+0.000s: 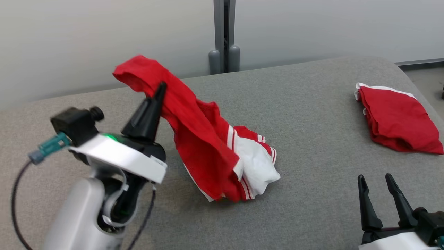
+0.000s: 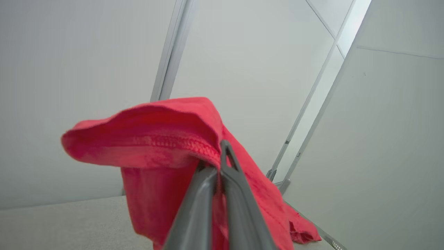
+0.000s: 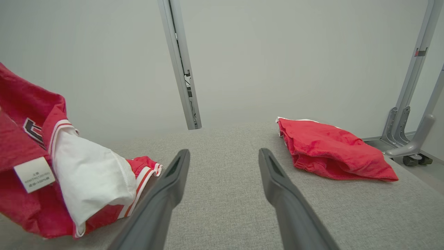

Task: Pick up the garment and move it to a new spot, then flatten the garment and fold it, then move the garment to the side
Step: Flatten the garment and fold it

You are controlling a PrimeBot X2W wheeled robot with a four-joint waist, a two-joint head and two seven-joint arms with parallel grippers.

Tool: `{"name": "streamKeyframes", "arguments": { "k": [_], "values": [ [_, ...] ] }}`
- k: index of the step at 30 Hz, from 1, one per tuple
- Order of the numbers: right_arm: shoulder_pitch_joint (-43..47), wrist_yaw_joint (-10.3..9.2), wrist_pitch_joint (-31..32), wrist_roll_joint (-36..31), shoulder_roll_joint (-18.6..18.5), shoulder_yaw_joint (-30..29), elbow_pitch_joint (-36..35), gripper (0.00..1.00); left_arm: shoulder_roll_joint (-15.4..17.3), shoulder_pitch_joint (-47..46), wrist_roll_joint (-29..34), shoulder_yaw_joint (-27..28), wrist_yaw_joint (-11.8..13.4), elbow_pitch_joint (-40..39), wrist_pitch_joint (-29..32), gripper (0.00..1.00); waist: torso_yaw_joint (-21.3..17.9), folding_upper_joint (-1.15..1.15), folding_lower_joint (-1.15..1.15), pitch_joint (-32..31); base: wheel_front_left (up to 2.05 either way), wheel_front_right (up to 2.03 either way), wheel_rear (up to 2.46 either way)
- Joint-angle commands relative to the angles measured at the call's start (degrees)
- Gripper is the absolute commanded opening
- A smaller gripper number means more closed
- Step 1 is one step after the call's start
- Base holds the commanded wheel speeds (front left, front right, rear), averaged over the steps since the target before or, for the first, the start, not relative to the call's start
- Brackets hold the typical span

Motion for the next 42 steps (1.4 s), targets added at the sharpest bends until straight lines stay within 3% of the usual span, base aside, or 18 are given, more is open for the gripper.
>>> {"name": "streamKeyframes", "arguments": {
  "k": [1,8,14,18,27,28,29,30,34,39,42],
  "values": [
    [-0.9,-0.01,-0.3,0.5,-0.3,0.2,0.2,1.0,1.2,-2.1,0.4,0.8,0.5,-1.2,0.9,0.0,-0.3,0.0,0.0,0.3,0.0,0.0,0.0],
    [-1.9,-0.01,-0.3,1.5,-0.3,0.8,0.3,1.0,6.5,-4.1,0.0,4.2,1.5,-2.9,4.9,0.0,-2.9,0.0,0.0,1.3,0.0,0.0,0.0],
    [-1.8,0.0,-0.3,2.0,-0.3,-0.1,0.2,1.0,11.8,1.5,-1.6,8.7,3.4,0.3,7.7,0.0,-4.3,0.0,0.0,2.2,0.0,0.0,0.0],
    [-2.0,0.0,-0.3,2.4,-0.3,-0.4,0.2,1.0,15.6,8.5,-0.2,11.3,5.5,6.5,7.9,0.0,-4.7,0.0,0.0,3.1,0.0,0.0,0.0],
    [-3.2,-0.01,-0.3,1.9,-0.3,-0.7,0.2,1.0,13.3,15.4,-4.0,13.2,4.4,20.4,5.3,0.0,-2.4,0.0,0.0,5.6,0.0,0.0,0.0],
    [-3.4,-0.01,-0.3,1.8,-0.3,-0.7,0.2,1.0,12.8,15.5,-4.4,13.3,4.1,21.6,4.8,0.29,-2.0,0.0,0.0,5.8,0.0,0.0,0.0],
    [-3.5,-0.01,-0.3,1.6,-0.3,-0.7,0.2,1.0,12.4,15.4,-4.9,13.5,3.9,22.8,4.5,0.83,-1.7,0.0,0.0,5.9,0.0,0.0,0.0],
    [-3.7,-0.01,-0.3,1.3,-0.3,-0.7,0.2,1.0,12.3,15.2,-5.0,13.7,3.9,24.0,4.1,1.0,-1.4,0.0,0.0,6.1,0.0,0.0,0.0],
    [-4.3,-0.01,-0.3,0.9,-0.3,-0.6,0.3,1.0,12.8,13.6,-3.4,13.9,4.7,27.1,1.7,1.0,-0.5,0.0,0.0,6.4,0.0,0.0,0.0],
    [-4.2,-0.01,-0.3,0.5,-0.3,-0.5,0.4,1.0,16.7,10.8,1.2,14.4,8.6,26.1,-0.9,1.0,-0.1,0.0,0.0,6.0,0.0,0.0,0.0],
    [-3.7,-0.01,-0.3,0.3,-0.3,-0.6,0.5,1.0,16.6,8.3,1.9,12.6,7.4,20.7,-0.2,1.0,-0.1,0.0,0.0,5.6,0.0,0.0,0.0]
  ]
}}
